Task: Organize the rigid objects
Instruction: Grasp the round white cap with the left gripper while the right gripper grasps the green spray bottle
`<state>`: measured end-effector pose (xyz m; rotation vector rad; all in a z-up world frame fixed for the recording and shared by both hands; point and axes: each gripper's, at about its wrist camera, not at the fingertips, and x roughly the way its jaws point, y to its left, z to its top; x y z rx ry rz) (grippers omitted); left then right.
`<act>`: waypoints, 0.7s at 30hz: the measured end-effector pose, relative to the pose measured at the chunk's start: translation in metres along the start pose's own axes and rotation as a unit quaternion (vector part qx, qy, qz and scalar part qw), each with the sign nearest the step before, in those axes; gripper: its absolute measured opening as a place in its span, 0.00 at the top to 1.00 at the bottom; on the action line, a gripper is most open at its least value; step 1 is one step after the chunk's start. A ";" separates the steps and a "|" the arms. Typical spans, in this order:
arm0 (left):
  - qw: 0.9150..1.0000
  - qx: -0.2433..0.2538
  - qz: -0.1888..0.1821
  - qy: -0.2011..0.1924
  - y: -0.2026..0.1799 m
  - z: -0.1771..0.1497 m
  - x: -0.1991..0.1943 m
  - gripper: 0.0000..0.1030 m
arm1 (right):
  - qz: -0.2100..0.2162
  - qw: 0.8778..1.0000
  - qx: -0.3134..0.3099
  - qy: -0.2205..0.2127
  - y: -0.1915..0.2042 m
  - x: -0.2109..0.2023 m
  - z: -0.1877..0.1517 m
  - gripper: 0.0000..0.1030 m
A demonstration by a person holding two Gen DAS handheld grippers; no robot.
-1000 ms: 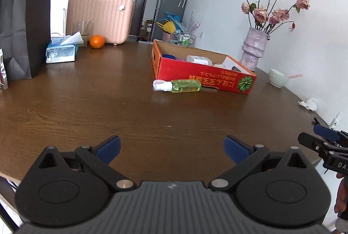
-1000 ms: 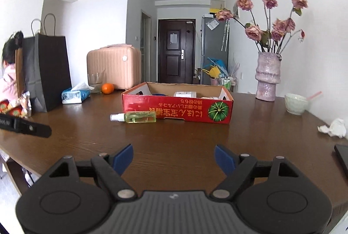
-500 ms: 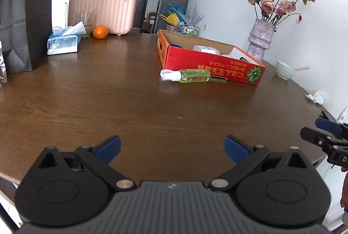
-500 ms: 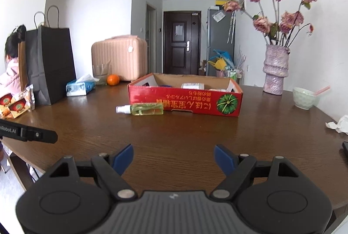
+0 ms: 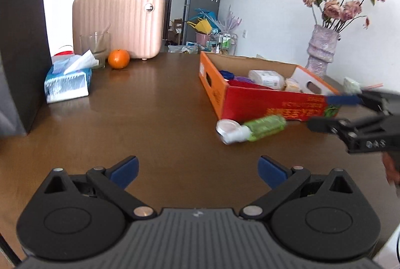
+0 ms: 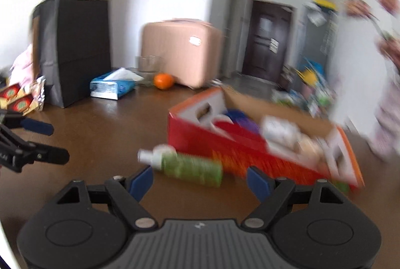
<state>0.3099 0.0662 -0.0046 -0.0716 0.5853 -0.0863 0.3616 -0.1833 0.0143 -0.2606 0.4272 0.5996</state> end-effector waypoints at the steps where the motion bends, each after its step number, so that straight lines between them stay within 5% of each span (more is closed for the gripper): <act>1: 1.000 0.003 0.000 0.003 0.003 0.005 0.007 0.00 | 0.011 1.000 -0.017 -0.005 0.001 0.013 0.008 0.21; 7: 0.999 0.007 0.006 0.037 0.019 0.022 0.050 0.00 | 0.099 0.990 -0.080 0.065 0.009 0.092 0.034 0.22; 11: 0.998 0.000 -0.010 0.061 0.023 0.021 0.071 0.00 | 0.122 0.985 -0.075 0.094 0.007 0.116 0.025 0.36; 15: 0.997 0.011 -0.021 0.067 0.015 0.019 0.082 0.00 | 0.123 0.986 -0.050 0.097 -0.006 0.104 0.003 0.47; 19: 0.998 0.017 -0.026 0.060 -0.004 0.020 0.097 0.02 | 0.102 0.991 -0.024 0.089 -0.023 0.067 -0.021 0.70; 21: 0.998 0.021 -0.035 0.057 -0.015 0.024 0.104 0.08 | 0.073 0.993 0.006 0.088 -0.032 0.044 -0.033 0.70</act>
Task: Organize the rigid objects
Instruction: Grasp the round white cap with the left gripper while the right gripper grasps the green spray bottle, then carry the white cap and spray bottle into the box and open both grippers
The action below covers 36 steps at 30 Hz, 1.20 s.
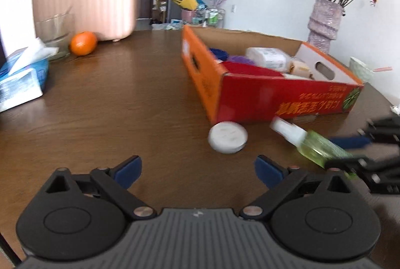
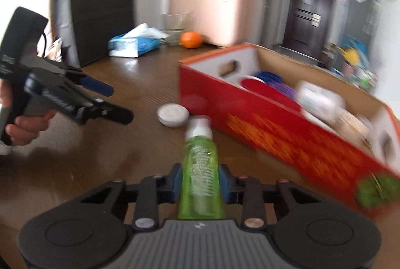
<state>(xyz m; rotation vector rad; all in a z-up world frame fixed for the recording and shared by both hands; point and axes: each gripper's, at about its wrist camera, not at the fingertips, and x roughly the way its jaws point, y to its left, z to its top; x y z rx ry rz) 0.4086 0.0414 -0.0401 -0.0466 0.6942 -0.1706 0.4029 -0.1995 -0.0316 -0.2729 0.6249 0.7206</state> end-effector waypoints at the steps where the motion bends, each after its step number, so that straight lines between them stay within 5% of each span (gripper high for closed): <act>1: 1.000 0.005 -0.006 0.000 -0.006 0.004 0.005 0.09 | -0.015 1.000 0.011 -0.003 -0.003 -0.010 -0.009 0.70; 4: 1.000 0.028 -0.009 -0.003 -0.022 0.013 0.021 0.15 | -0.063 0.995 0.076 -0.018 -0.016 -0.041 -0.039 0.70; 7: 0.999 0.047 0.008 0.018 -0.033 0.017 0.041 0.34 | -0.106 0.982 0.152 -0.031 -0.031 -0.066 -0.063 0.70; 11: 0.997 0.066 0.029 -0.004 -0.045 0.015 0.046 0.61 | -0.140 0.972 0.185 -0.041 -0.043 -0.080 -0.084 0.70; 22: 0.999 0.032 0.027 -0.021 -0.066 -0.023 -0.031 0.61 | -0.148 0.966 0.208 -0.034 -0.040 -0.057 -0.073 0.71; 36: 0.999 0.009 0.014 -0.035 -0.091 -0.069 -0.116 0.61 | -0.132 0.958 0.243 -0.080 0.012 -0.130 -0.115 0.71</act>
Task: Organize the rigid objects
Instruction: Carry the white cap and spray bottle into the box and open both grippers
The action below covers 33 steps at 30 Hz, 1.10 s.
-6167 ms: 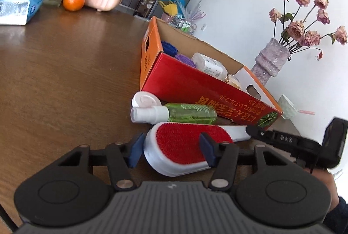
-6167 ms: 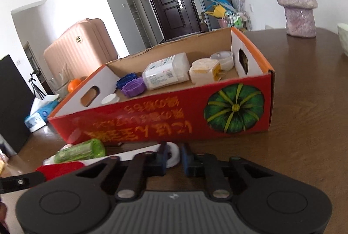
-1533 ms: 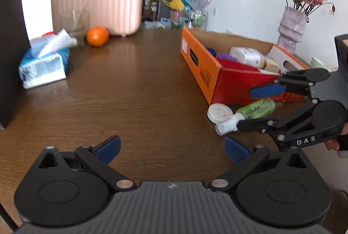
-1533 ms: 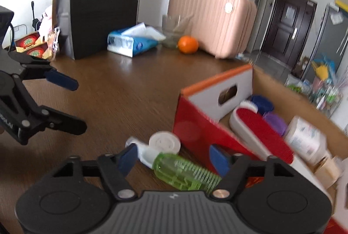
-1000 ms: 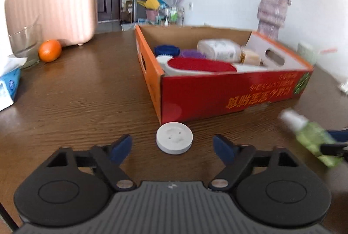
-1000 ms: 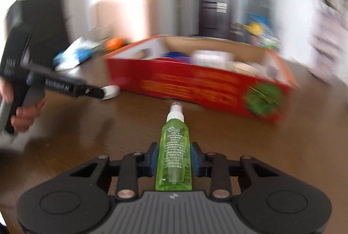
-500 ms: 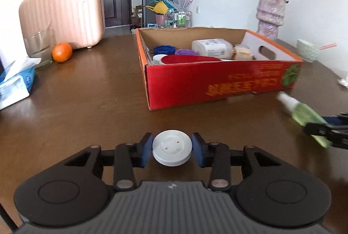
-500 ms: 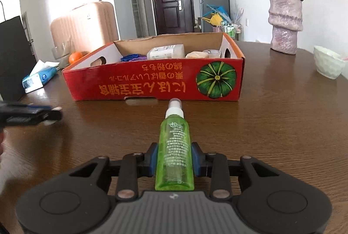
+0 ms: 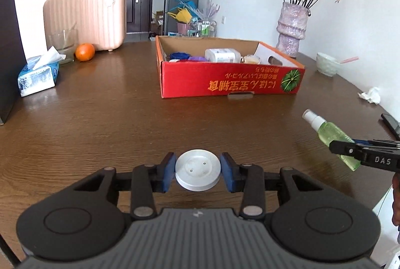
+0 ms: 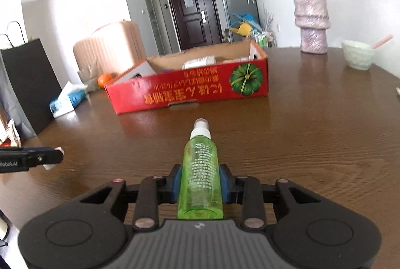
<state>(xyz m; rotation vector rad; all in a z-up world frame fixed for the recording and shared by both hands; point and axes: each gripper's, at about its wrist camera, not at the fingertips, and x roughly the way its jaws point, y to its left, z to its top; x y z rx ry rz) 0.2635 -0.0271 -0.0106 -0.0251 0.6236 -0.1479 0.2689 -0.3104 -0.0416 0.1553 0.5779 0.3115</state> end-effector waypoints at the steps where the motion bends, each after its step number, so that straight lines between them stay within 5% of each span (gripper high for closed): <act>1: 1.000 0.001 0.001 -0.003 -0.002 0.001 -0.003 0.61 | -0.001 1.000 0.000 -0.007 -0.001 -0.006 0.001 0.71; 9: 0.999 0.029 -0.021 -0.017 -0.022 0.019 0.004 0.61 | -0.008 0.999 0.011 -0.038 -0.019 -0.021 0.018 0.71; 13: 0.997 0.021 -0.074 -0.021 -0.031 0.048 0.025 0.61 | 0.002 0.998 0.023 -0.058 -0.031 -0.006 0.047 0.71; 19: 0.994 0.021 -0.104 -0.031 -0.046 0.113 0.087 0.61 | -0.003 0.996 0.027 -0.086 -0.045 0.048 0.118 0.71; 24: 0.996 0.005 -0.088 0.005 -0.056 0.151 0.158 0.61 | -0.022 0.997 0.030 -0.073 -0.051 0.109 0.165 0.71; 26: 0.998 0.018 -0.067 0.007 -0.061 0.157 0.182 0.61 | -0.038 0.997 0.020 -0.063 -0.052 0.134 0.176 0.71; 31: 0.996 0.017 -0.081 0.028 -0.066 0.159 0.225 0.61 | -0.090 0.995 -0.018 -0.042 -0.050 0.186 0.180 0.70; 33: 0.997 0.021 -0.072 0.029 -0.070 0.155 0.237 0.50 | -0.118 0.992 -0.043 -0.029 -0.049 0.205 0.176 0.71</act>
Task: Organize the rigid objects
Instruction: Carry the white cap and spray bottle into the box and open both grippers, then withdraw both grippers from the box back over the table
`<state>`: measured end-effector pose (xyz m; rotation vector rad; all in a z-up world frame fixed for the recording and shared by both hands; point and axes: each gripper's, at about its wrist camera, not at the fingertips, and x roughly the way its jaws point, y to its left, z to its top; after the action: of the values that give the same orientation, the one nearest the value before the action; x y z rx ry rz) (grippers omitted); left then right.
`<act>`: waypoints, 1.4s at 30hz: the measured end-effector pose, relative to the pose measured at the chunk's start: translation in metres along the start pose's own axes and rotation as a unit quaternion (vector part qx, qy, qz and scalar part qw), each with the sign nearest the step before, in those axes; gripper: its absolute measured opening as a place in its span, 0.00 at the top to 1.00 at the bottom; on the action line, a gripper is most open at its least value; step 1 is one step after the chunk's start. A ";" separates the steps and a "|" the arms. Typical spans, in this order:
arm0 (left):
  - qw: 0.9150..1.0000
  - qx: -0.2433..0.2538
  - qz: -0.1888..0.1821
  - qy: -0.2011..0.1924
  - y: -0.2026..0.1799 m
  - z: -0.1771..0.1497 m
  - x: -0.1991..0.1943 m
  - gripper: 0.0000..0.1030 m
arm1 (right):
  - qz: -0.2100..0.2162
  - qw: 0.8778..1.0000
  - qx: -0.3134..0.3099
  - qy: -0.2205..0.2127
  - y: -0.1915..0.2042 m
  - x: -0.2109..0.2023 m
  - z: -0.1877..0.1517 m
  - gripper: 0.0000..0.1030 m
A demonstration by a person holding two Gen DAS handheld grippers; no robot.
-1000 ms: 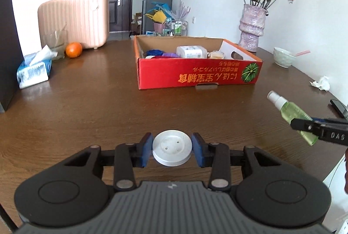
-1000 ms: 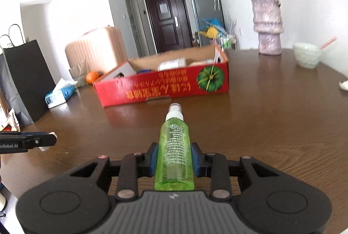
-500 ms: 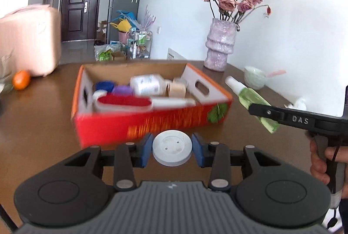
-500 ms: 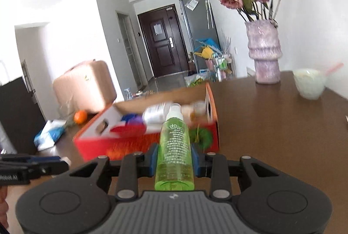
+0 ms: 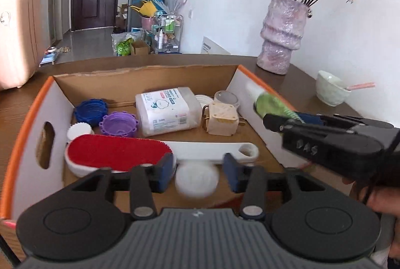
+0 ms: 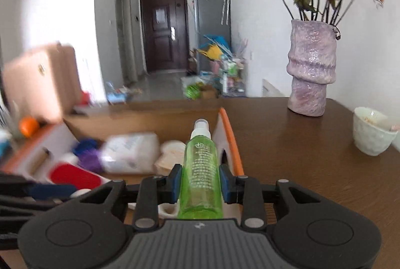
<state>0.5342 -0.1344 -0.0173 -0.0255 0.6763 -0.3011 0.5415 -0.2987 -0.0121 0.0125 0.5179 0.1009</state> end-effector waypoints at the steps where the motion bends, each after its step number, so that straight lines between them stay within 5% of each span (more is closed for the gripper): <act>1: 1.000 0.014 0.002 0.005 -0.003 -0.001 0.006 0.49 | -0.006 1.000 -0.006 -0.004 0.001 0.005 -0.004 0.70; 6: 1.000 0.010 0.001 -0.011 0.001 0.005 0.006 0.39 | -0.001 0.998 0.009 -0.061 0.003 0.005 -0.013 0.46; 20: 0.996 0.014 0.062 -0.058 0.011 -0.003 -0.046 0.29 | 0.066 0.992 0.034 -0.104 -0.010 -0.039 -0.007 0.43; 25: 0.984 0.022 0.137 -0.112 0.025 -0.023 -0.110 0.19 | 0.077 0.990 0.026 -0.116 -0.012 -0.089 -0.012 0.36; 27: 0.977 0.014 0.156 -0.147 0.030 -0.034 -0.140 0.06 | 0.083 0.990 0.017 -0.114 -0.010 -0.109 -0.014 0.32; 30: 0.966 -0.004 0.184 -0.182 0.034 -0.049 -0.175 0.03 | 0.083 0.989 -0.021 -0.123 -0.002 -0.142 -0.021 0.20; 42: 0.953 0.009 0.198 -0.229 0.003 -0.089 -0.252 0.00 | 0.081 0.984 -0.063 -0.148 0.011 -0.228 -0.050 0.12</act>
<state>0.2939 -0.0537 0.0670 0.0575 0.2053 0.0893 0.3190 -0.3115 0.0576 -0.0527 0.2115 0.2866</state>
